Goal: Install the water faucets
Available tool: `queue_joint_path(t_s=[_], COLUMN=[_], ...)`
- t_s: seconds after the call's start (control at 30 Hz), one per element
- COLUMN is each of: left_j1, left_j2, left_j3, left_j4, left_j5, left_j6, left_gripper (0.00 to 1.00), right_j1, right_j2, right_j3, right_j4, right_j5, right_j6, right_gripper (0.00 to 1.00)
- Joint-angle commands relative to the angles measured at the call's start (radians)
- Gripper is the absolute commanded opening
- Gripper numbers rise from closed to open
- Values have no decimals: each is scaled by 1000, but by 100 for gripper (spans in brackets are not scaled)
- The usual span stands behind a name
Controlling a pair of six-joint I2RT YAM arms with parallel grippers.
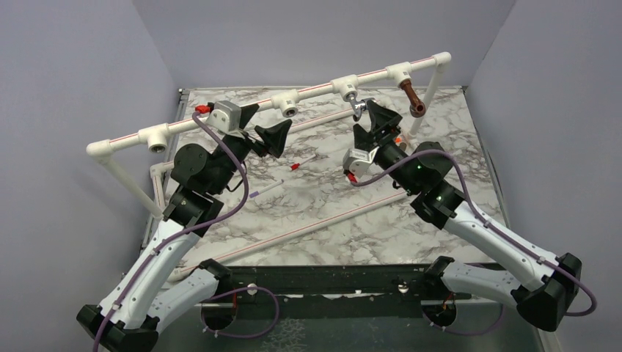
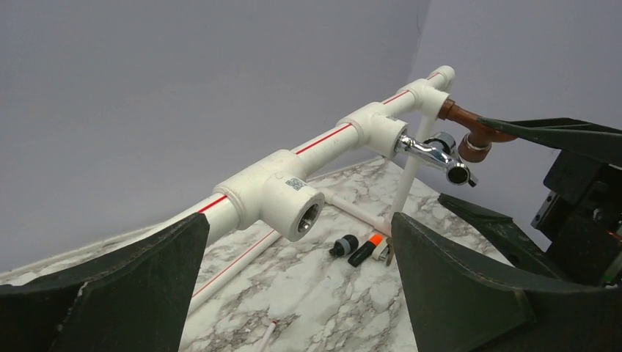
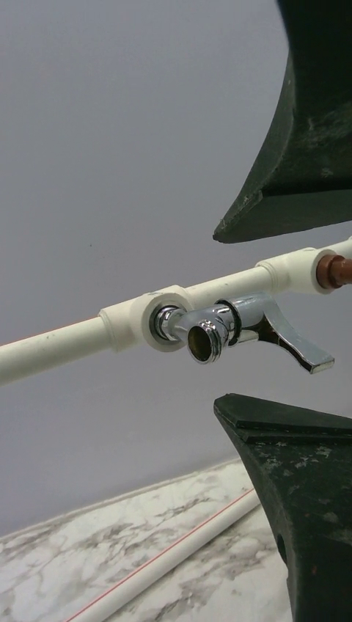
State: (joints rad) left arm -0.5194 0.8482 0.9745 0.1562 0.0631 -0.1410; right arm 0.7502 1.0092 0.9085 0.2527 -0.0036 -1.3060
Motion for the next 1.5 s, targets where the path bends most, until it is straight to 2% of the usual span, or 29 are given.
queue_joint_path(t_s=[0.0,0.3,0.43,0.6,0.73,0.87,1.03,1.23,1.47], left_j1=[-3,-4,-4,-4,-4,-4,-4,-4,-4], left_j2=[-26,-34,-34,-33,-31,-30,-26,-24,-21], left_j3=[-9,-25,-25,-25,-26,-26,-26,-27,-25], left_j4=[34,49,50,51,51,51,52,52,49], left_j5=[-7,-7,-4,-3,-4,-3,-1,-1,2], left_j6=[1,-1,-3,-5,-5,-6,-7,-8,-11], left_gripper=[95,95,95,95,95,95,95,95,95], right_j1=[5,5,5,5,5,5,5,6,5], right_j2=[51,135,149,158,172,184,194,170,147], right_j3=[-21,-15,-25,-16,-16,-15,-9,-35,-33], right_j4=[169,287,335,337,347,369,355,364,370], right_j5=[95,159,172,150,148,164,165,132,119], right_j6=[-134,-172,-142,-79,-58,-24,54,238,595], right_gripper=[77,67,63,50,46,33,2,1,1])
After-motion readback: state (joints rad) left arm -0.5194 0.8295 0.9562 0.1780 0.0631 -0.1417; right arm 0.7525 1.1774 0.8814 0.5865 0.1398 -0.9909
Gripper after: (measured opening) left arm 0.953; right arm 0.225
